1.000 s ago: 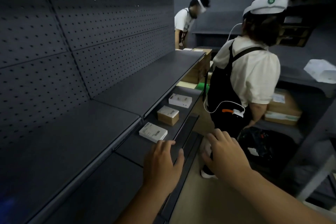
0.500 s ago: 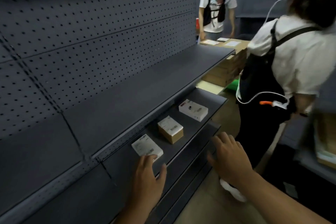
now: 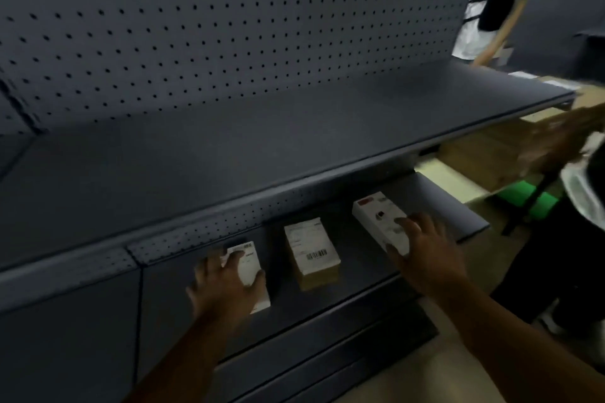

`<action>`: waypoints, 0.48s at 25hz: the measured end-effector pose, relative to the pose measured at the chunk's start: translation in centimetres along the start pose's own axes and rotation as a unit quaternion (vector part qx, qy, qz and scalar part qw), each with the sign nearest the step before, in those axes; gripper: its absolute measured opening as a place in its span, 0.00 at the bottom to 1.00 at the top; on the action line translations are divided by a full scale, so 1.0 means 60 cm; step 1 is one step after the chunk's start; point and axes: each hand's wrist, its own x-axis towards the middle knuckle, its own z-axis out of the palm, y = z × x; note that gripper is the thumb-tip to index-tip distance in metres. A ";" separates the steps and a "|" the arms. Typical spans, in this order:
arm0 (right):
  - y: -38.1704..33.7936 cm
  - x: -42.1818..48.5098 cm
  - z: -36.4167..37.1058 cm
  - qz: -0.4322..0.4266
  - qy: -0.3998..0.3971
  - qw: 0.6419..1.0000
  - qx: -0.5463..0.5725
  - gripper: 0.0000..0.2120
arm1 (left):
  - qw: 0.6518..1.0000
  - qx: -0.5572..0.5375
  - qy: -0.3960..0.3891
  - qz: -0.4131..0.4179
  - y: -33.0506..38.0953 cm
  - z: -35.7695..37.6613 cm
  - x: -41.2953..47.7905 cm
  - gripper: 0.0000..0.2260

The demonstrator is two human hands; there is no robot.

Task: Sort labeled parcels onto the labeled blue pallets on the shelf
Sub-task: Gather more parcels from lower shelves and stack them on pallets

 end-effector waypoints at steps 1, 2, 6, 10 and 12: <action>0.022 0.031 0.034 -0.012 -0.009 1.000 0.009 0.33 | 1.000 0.007 0.001 -0.010 0.001 0.033 0.008 0.34; 0.042 0.056 0.066 -0.020 -0.017 1.000 0.014 0.35 | 1.000 0.009 0.000 -0.023 0.001 0.063 0.012 0.35; 0.092 0.111 0.178 -0.040 -0.086 0.995 -0.007 0.41 | 0.996 -0.049 0.022 -0.073 -0.013 0.151 -0.001 0.37; 0.124 0.137 0.211 -0.052 -0.051 0.997 -0.027 0.42 | 0.995 -0.029 0.081 -0.042 -0.002 0.176 -0.020 0.38; 0.142 0.155 0.216 -0.043 -0.056 0.997 0.012 0.40 | 0.995 -0.034 0.084 -0.047 0.003 0.180 -0.016 0.38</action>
